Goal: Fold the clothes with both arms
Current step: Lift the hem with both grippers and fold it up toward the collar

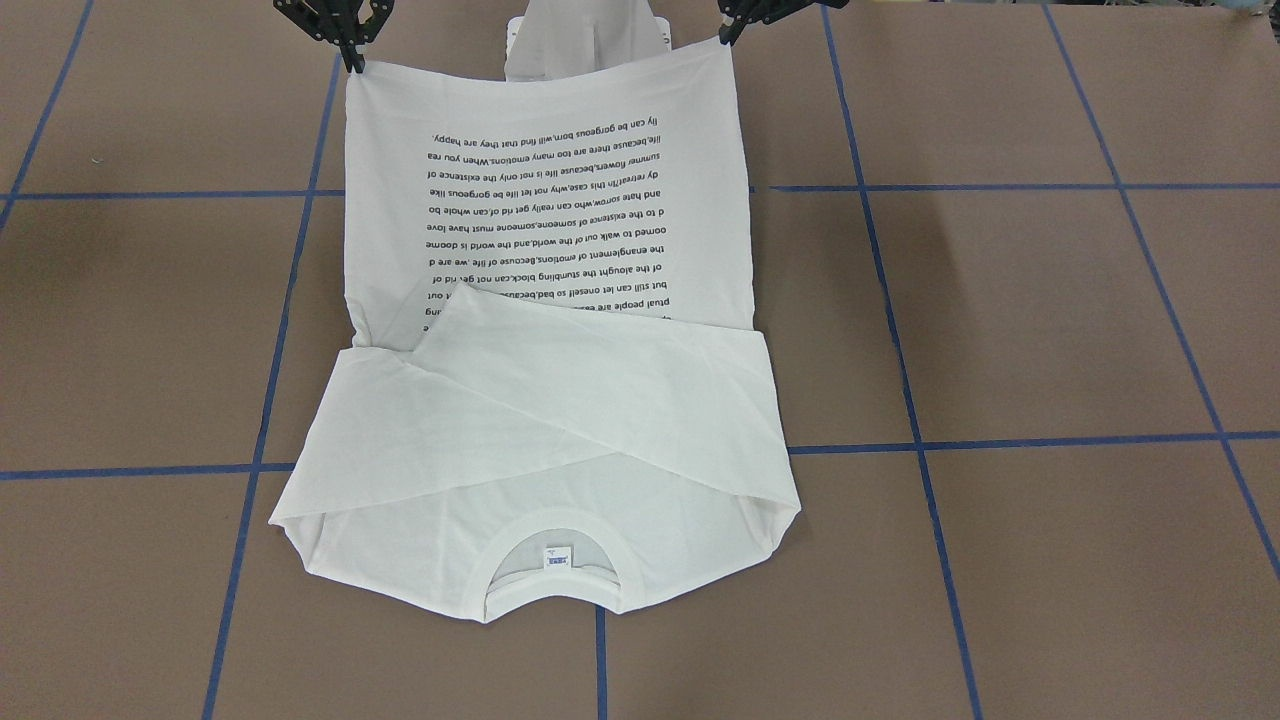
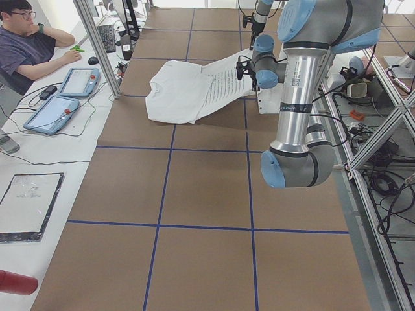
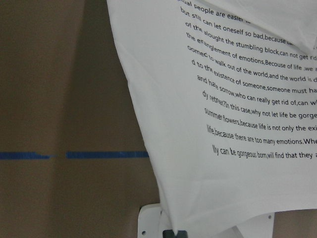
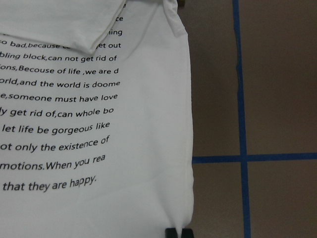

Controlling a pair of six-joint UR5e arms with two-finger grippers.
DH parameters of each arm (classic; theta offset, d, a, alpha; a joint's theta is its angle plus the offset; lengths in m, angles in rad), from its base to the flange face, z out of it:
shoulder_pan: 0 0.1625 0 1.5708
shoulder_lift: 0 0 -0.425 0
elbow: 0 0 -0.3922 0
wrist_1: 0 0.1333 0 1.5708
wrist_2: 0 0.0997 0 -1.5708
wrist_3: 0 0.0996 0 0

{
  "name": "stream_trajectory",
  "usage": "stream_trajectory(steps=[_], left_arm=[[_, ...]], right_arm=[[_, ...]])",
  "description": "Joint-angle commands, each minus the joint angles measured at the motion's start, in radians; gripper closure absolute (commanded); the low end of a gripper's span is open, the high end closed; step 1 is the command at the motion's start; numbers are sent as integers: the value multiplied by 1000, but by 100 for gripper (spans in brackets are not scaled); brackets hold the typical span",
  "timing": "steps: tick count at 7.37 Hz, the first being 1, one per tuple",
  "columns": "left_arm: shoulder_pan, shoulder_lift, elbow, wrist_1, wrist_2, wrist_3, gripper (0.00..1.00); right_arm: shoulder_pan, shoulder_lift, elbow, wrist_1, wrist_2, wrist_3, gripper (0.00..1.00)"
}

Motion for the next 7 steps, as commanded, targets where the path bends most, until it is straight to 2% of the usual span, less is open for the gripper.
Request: stream_trajectory(steps=[1,3,5,7], left_arm=[[-106,-110,93,82,-32,25,100],[-292,-173,222,82,-31,163,100],[-443,-228,268,79,-31,241,100],[-471,-302,372,67,-29,243,100]], right_arm=[[162,202,-47,-128,65,-161,100],[363,370,-201,-142,139,-284,100],[538,461,-312,-133,198,-376,100],[638,542,-461,-121,210,-482,100]])
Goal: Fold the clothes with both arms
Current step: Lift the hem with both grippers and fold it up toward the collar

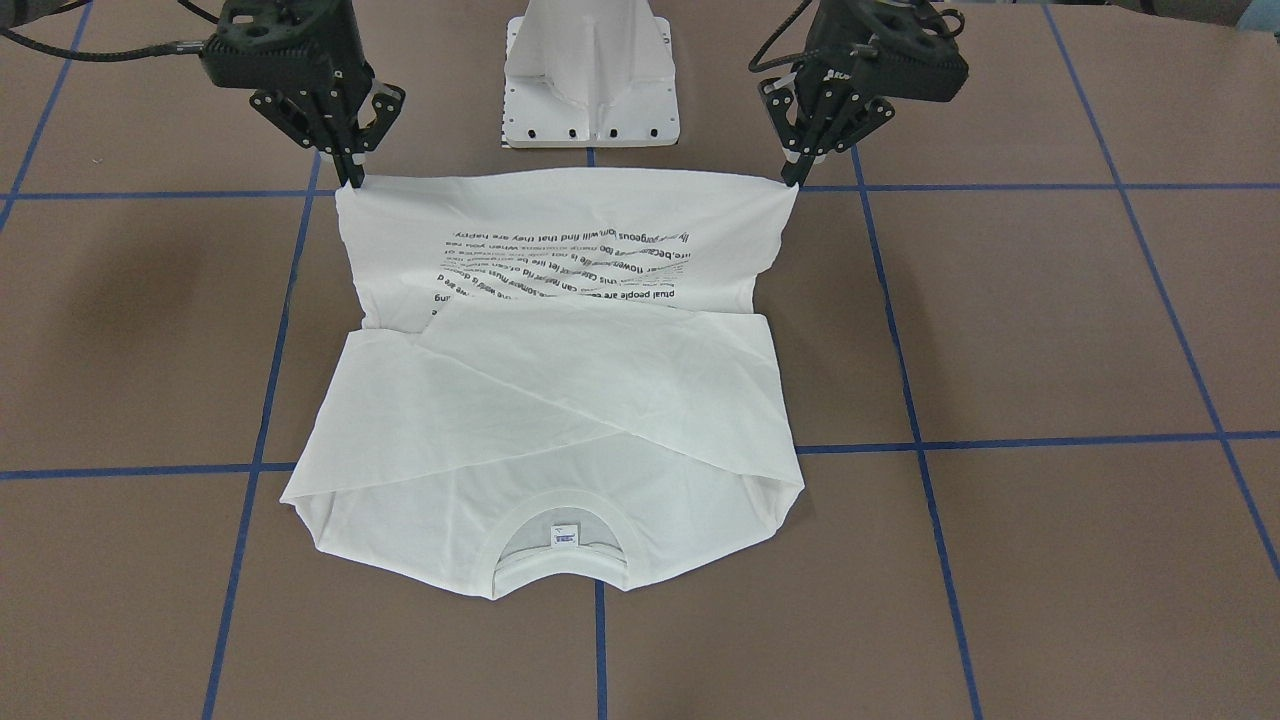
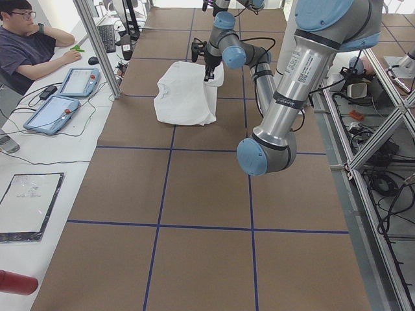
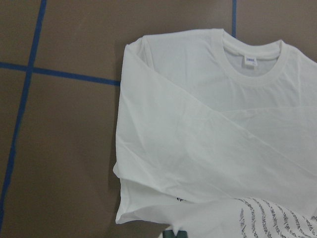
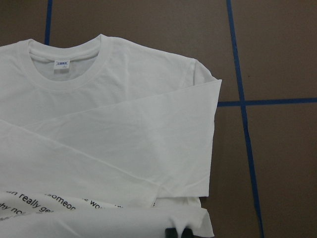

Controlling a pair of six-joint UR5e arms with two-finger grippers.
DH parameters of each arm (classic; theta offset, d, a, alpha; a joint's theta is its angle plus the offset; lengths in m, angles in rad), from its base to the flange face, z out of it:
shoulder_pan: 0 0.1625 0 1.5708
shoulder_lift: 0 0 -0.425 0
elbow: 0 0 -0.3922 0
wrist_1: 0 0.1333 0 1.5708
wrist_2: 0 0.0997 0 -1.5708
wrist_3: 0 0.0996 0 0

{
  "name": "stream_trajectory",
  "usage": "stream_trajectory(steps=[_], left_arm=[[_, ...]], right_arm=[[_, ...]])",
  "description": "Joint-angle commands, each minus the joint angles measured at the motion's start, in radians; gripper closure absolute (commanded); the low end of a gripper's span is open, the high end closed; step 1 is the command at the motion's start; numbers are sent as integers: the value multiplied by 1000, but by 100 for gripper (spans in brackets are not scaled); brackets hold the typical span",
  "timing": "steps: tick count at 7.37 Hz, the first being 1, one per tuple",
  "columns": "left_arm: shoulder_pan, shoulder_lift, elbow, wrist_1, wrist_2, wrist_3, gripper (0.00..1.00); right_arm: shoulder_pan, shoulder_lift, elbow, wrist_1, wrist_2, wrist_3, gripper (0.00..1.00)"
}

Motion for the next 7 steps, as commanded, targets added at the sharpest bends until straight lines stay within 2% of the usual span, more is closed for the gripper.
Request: stream_trajectory(steps=[1,4,7], left_arm=[[-21,-67,147,-65,27,6,100],[-19,-69,430,-319,95,15,100],[-15,-103,650,-493,115,25,100]], right_arm=[[93,72,-170,68,9,-81,100],[132,72,-356,266,12,-104,100],[132,77,-608,456,10,-141,100]])
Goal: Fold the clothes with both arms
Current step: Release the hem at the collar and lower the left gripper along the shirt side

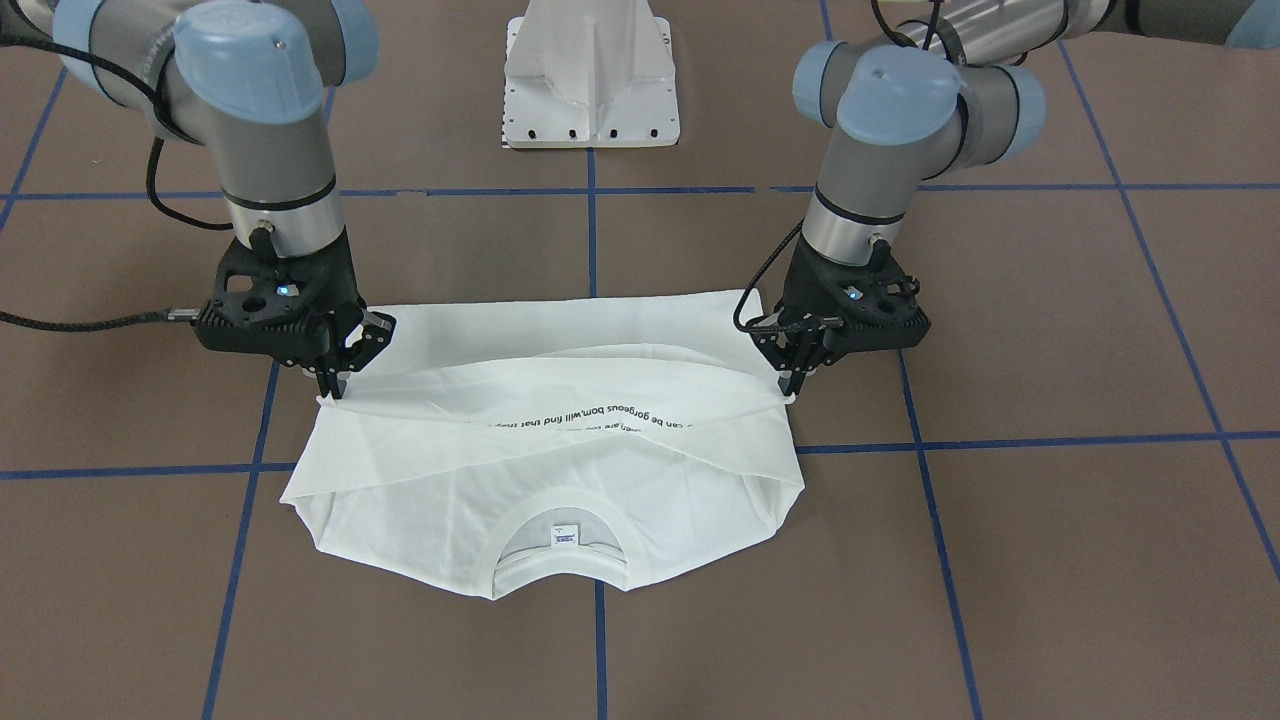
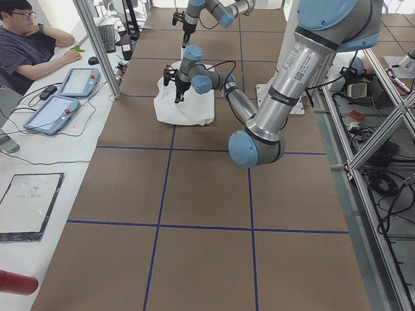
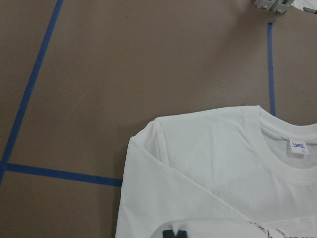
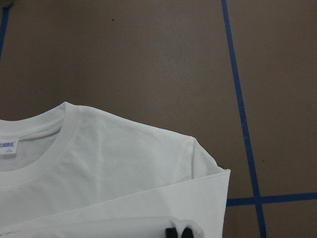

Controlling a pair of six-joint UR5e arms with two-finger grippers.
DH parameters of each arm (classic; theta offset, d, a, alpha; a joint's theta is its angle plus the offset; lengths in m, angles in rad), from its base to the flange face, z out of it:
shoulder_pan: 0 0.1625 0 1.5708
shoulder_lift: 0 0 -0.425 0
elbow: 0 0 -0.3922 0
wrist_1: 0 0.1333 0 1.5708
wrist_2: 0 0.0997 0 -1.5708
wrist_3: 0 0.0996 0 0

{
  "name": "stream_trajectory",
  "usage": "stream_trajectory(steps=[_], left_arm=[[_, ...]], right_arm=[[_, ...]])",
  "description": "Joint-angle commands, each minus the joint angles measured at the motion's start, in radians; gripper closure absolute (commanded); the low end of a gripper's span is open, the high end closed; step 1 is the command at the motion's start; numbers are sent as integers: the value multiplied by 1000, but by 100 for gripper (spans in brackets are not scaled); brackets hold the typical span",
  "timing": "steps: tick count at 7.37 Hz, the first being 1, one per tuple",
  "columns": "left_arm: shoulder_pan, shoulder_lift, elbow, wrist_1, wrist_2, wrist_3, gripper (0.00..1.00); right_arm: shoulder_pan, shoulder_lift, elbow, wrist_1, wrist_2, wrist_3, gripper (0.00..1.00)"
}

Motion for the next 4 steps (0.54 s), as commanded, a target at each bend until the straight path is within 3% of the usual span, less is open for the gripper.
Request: stream_trajectory(steps=[1,3,4], left_arm=[[2,-21,136,-119,4,4,100],[5,-24,161,-147,1,4,100],[8,-24,159,-148,0,2,100]], right_arm=[[-1,2,-141,89,-3,-32,100],[-4,2,-151,89,-3,-38,100],[-6,2,-157,89,-3,-38,95]])
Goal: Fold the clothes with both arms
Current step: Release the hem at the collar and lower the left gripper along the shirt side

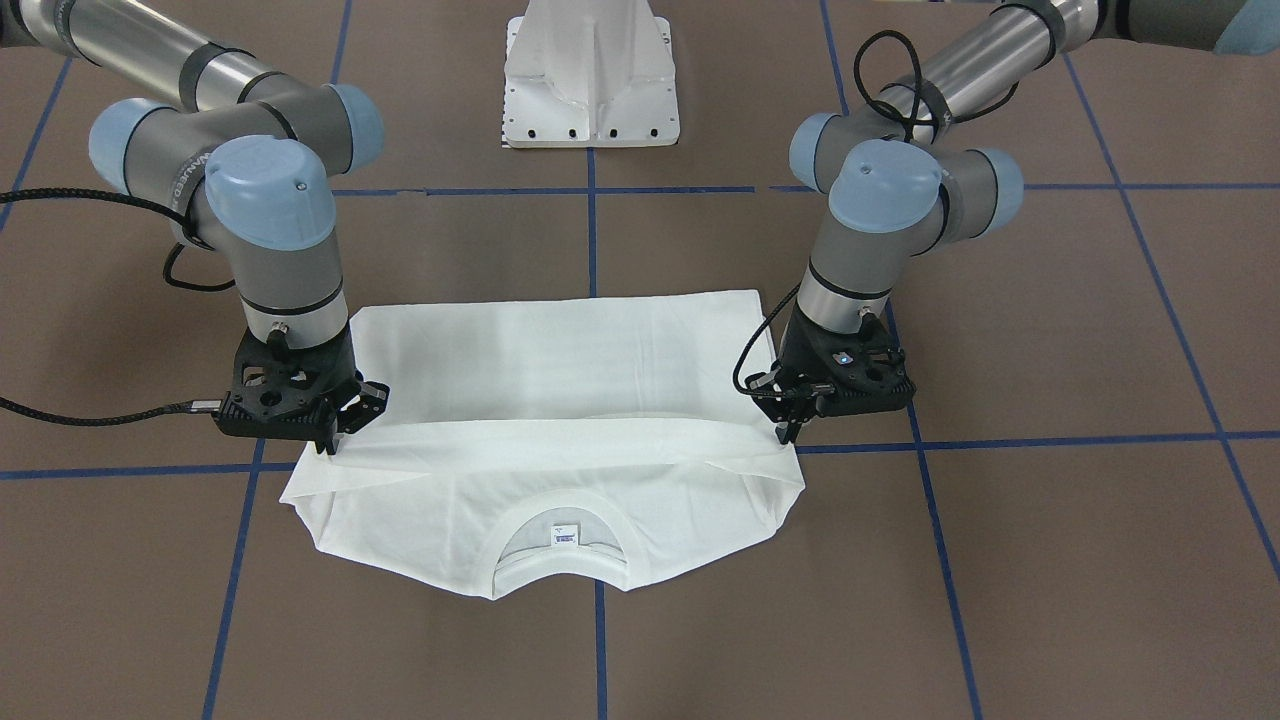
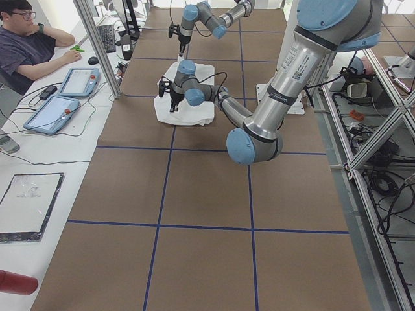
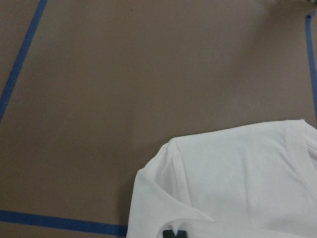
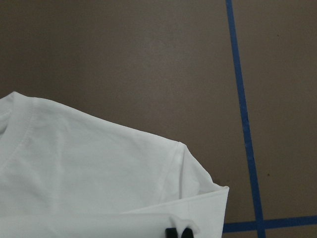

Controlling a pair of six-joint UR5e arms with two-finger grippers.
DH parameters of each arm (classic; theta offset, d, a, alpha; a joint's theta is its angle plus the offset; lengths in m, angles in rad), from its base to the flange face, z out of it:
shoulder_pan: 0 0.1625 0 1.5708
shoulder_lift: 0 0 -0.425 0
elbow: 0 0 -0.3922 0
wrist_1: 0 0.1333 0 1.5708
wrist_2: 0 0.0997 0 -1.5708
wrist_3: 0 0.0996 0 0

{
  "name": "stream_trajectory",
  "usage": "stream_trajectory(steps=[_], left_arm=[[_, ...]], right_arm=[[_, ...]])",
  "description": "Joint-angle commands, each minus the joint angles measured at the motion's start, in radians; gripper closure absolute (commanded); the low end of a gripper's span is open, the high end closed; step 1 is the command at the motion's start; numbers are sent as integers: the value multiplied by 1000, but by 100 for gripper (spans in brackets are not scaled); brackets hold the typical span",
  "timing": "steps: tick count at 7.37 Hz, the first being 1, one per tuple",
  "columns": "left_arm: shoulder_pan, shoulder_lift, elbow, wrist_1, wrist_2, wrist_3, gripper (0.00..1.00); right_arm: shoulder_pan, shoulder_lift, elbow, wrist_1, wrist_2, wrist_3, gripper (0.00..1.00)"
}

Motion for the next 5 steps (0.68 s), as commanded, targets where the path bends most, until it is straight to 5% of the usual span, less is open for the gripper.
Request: stream_trajectory(steps=[1,2,5], left_arm=[[1,1,3,-12,-2,-1,54],[1,10,-5,-37,-4,-3,1],[18,123,-199,-42,-132,-4,0]], right_arm=[[-4,0,-17,6,-2,1,28],[-8,2,-15,6,1,0,1],[-2,-9,8,9,56,-66,1]])
